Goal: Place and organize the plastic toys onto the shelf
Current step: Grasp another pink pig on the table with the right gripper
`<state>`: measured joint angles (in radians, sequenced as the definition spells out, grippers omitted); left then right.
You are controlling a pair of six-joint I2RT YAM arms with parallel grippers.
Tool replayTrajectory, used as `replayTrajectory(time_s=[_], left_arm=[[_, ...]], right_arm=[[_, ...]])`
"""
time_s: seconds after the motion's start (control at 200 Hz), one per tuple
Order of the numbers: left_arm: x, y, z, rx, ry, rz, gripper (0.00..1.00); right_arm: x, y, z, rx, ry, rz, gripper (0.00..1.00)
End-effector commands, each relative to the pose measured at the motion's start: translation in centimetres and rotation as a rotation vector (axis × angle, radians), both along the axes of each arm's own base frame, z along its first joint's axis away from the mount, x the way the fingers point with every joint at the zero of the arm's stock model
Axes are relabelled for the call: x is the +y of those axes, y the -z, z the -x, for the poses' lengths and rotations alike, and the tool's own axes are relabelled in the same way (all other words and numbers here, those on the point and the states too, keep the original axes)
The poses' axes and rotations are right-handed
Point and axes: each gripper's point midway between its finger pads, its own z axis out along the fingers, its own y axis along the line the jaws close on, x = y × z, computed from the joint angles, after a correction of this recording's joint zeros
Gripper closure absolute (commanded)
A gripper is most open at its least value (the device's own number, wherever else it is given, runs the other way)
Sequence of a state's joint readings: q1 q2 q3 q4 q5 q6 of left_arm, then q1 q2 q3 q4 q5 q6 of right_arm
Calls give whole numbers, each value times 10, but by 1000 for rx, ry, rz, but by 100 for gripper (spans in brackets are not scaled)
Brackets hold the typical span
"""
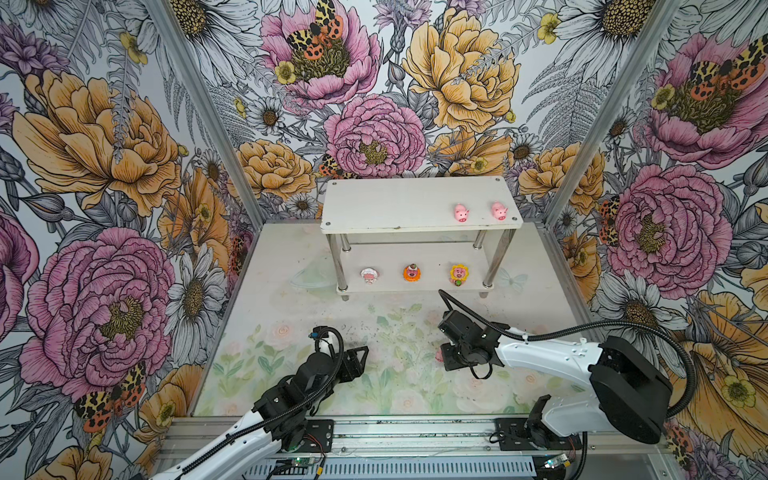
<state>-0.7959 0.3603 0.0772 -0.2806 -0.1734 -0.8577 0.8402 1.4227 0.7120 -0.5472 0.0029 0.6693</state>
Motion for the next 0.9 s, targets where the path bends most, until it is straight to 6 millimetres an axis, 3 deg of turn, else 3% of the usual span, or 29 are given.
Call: replayTrajectory(time_s=[0.0, 0.14, 0.26, 0.37, 0.49, 0.661, 0.821, 0.891], left_arm=[[2, 1, -3, -13, -10, -5, 18], [3, 2, -3, -13, -13, -9, 18], [3, 3, -2, -10, -11, -8, 17], [3, 6, -1, -2, -6, -14, 17], [3, 8, 0, -2, -5, -17, 17], [3, 9, -2, -12, -9, -5, 17], [3, 9, -2, -12, -8, -4, 16], [3, 10, -1, -6, -9, -7, 16]], right_arm=[[55, -31, -23, -91, -63, -119, 97], [108, -50, -22, -124, -153, -190, 97], [128, -59, -23, -163, -173, -231, 97], [121, -57, -20, -159, -164, -224, 97], [100, -46, -11, -130, -129, -187, 91], [81, -27, -4, -94, -88, -138, 57], [84, -20, -14, -93, -63, -114, 38], [87, -17, -20, -95, -48, -110, 34]])
